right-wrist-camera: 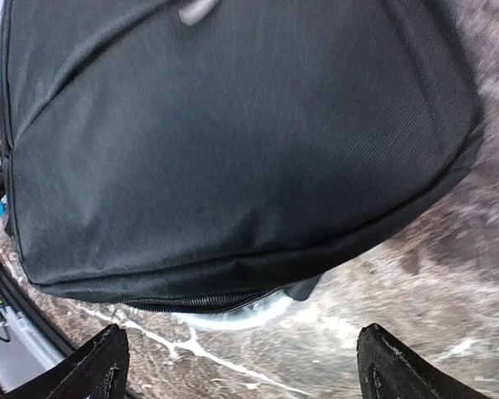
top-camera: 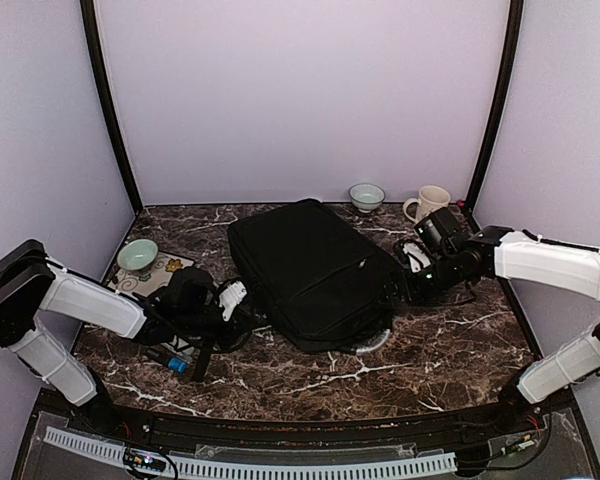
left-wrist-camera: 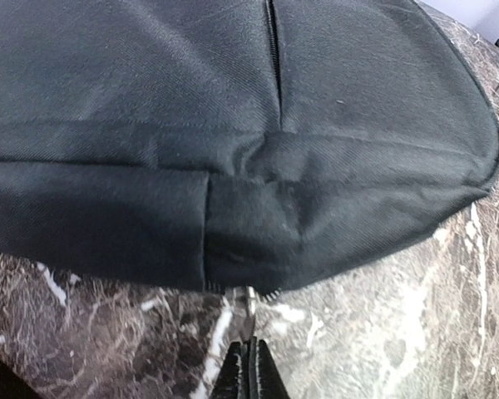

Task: Pack the student bag
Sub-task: Adjust the student bag at the center of the board, then move the student bag to the center of the board.

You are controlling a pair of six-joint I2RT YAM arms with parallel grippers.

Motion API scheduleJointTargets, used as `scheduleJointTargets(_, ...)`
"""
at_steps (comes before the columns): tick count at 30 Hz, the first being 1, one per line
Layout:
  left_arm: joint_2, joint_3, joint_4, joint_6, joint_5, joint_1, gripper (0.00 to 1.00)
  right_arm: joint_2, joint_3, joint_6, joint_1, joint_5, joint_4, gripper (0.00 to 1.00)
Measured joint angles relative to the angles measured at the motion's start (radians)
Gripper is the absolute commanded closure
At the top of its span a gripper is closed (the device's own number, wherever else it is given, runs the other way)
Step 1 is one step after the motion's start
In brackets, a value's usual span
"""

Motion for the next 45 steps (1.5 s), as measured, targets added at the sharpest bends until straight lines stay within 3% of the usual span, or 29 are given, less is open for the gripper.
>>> scheduleJointTargets(7, -0.066, -0.028, -0.019, -0.014, -0.013, -0.014, 1.00, 0.008, 0.182, -0.109, -0.075, 0.090, -0.056, 0.01)
scheduleJointTargets(13, -0.159, -0.074, -0.051, -0.033, -0.039, -0.025, 1.00, 0.098, 0.298, -0.146, -0.139, 0.066, -0.059, 0.04)
scheduleJointTargets(17, -0.200, -0.086, -0.085, -0.046, -0.058, -0.028, 1.00, 0.085, 0.248, -0.150, -0.056, 0.014, -0.045, 0.09)
scheduleJointTargets(21, -0.214, -0.086, -0.113, -0.064, -0.094, -0.028, 1.00, 0.004, 0.130, -0.156, 0.019, -0.034, -0.006, 0.22)
scheduleJointTargets(27, -0.213, -0.076, -0.150, -0.105, -0.136, -0.028, 1.00, -0.093, 0.031, -0.229, 0.134, -0.035, -0.013, 0.27)
scheduleJointTargets(34, -0.213, -0.059, -0.154, -0.133, -0.151, -0.028, 1.00, -0.038, 0.027, -0.267, 0.219, 0.006, -0.009, 0.36)
scheduleJointTargets(40, -0.212, -0.059, -0.153, -0.143, -0.150, -0.028, 1.00, 0.118, 0.060, -0.269, 0.275, 0.035, 0.000, 0.40)
scheduleJointTargets(45, -0.157, -0.059, -0.104, -0.132, -0.093, -0.032, 0.64, 0.187, 0.069, -0.268, 0.283, 0.061, 0.002, 0.39)
